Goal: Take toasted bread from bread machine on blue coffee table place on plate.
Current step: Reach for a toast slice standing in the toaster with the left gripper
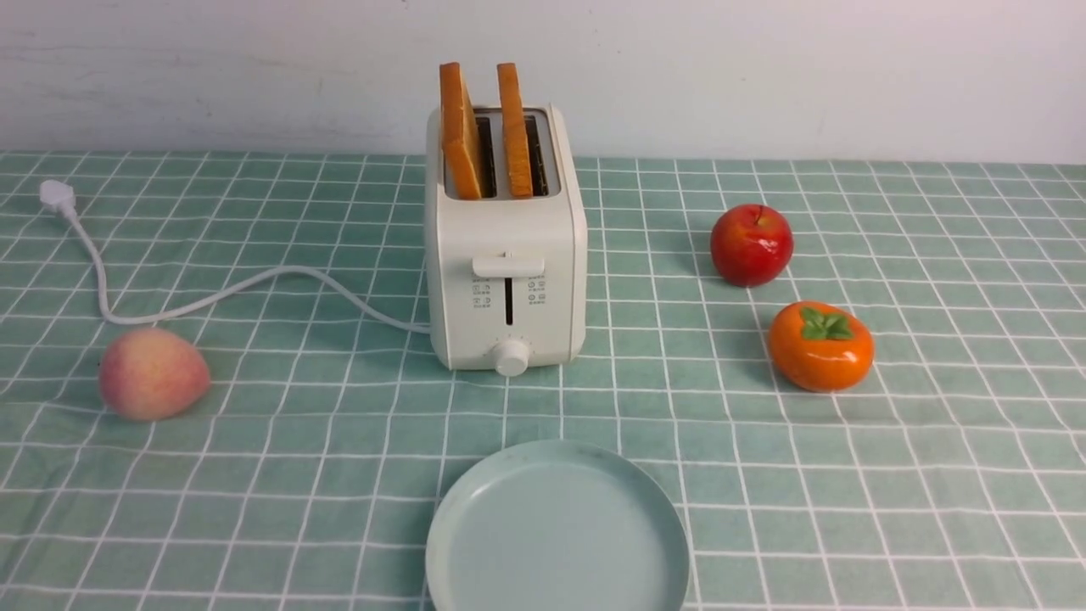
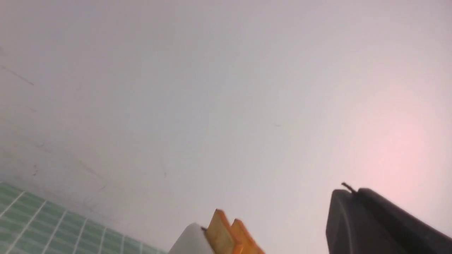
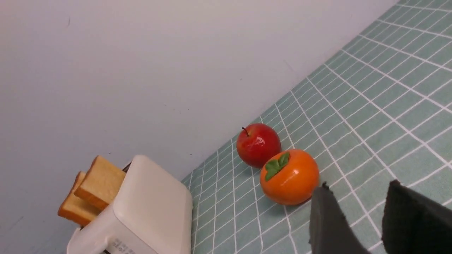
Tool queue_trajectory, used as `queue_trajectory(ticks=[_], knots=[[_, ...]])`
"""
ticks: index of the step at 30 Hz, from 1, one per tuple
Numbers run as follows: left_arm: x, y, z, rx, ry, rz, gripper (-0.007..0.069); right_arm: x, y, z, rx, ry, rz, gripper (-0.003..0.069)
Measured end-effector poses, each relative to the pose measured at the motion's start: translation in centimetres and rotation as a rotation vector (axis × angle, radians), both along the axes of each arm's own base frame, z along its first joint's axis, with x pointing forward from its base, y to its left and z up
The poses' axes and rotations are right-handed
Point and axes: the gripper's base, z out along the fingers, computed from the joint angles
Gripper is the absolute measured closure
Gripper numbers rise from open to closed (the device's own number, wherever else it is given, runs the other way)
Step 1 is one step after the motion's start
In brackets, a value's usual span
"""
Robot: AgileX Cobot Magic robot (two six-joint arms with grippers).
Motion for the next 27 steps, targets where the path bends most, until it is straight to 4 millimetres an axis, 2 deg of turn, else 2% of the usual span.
queue_trajectory(ticks=[1, 3, 6, 8, 11, 14, 17, 18, 21, 22, 24, 25, 26, 27], knots=[[-0.2, 0.0, 0.2, 0.0, 0.006, 0.001, 0.0638, 0.0, 0.0, 0.0, 0.007, -0.001, 0.0, 0.0419], [0.7, 0.0, 2.5, 0.035, 0.238, 0.015, 0.0638, 0.0, 0.0, 0.0, 0.034, -0.005, 0.0, 0.0419], [2.9, -0.4, 3.5, 0.094, 0.578, -0.008, 0.0638, -0.1, 0.6, 0.3, 0.097, 0.029, 0.065, 0.0419], [4.9, -1.1, 3.5, 0.144, 0.834, -0.076, 0.0638, -0.5, 1.5, 1.9, 0.123, 0.057, 0.167, 0.0431], [8.5, -2.4, 3.1, 0.207, 1.073, -0.21, 0.0638, -0.7, 2.7, 5.4, 0.11, 0.129, 0.299, 0.0461], [12.7, -3.7, 1.9, 0.237, 1.178, -0.342, 0.0638, 0.3, 3.7, 9.6, 0.001, 0.262, 0.437, 0.0505], [17.0, -4.9, -0.1, 0.244, 1.27, -0.46, 0.0638, 2.0, 4.3, 12.2, -0.159, 0.44, 0.582, 0.055], [17.0, -5.0, 0.0, 0.24, 1.265, -0.463, 0.0638, 2.3, 4.4, 12.5, -0.173, 0.472, 0.603, 0.0552], [21.6, -7.2, -0.3, 0.317, 1.295, -0.539, 0.0638, 4.4, 4.5, 13.3, -0.297, 0.68, 0.776, 0.0612], [21.6, -7.3, 0.0, 0.32, 1.285, -0.542, 0.0638, 4.6, 4.5, 13.3, -0.3, 0.693, 0.786, 0.0615], [24.2, -9.3, 2.0, 0.383, 1.216, -0.531, 0.0638, 5.3, 4.5, 13.0, -0.332, 0.718, 0.82, 0.065], [24.3, -9.5, 1.8, 0.385, 1.223, -0.53, 0.0638, 5.3, 4.5, 13.0, -0.335, 0.717, 0.821, 0.065], [25.9, -10.6, 3.7, 0.393, 1.167, -0.512, 0.0638, 5.5, 4.5, 12.9, -0.344, 0.716, 0.824, 0.0659], [26.1, -10.7, 3.9, 0.397, 1.16, -0.509, 0.0638, 5.5, 4.5, 12.9, -0.344, 0.715, 0.822, 0.066]])
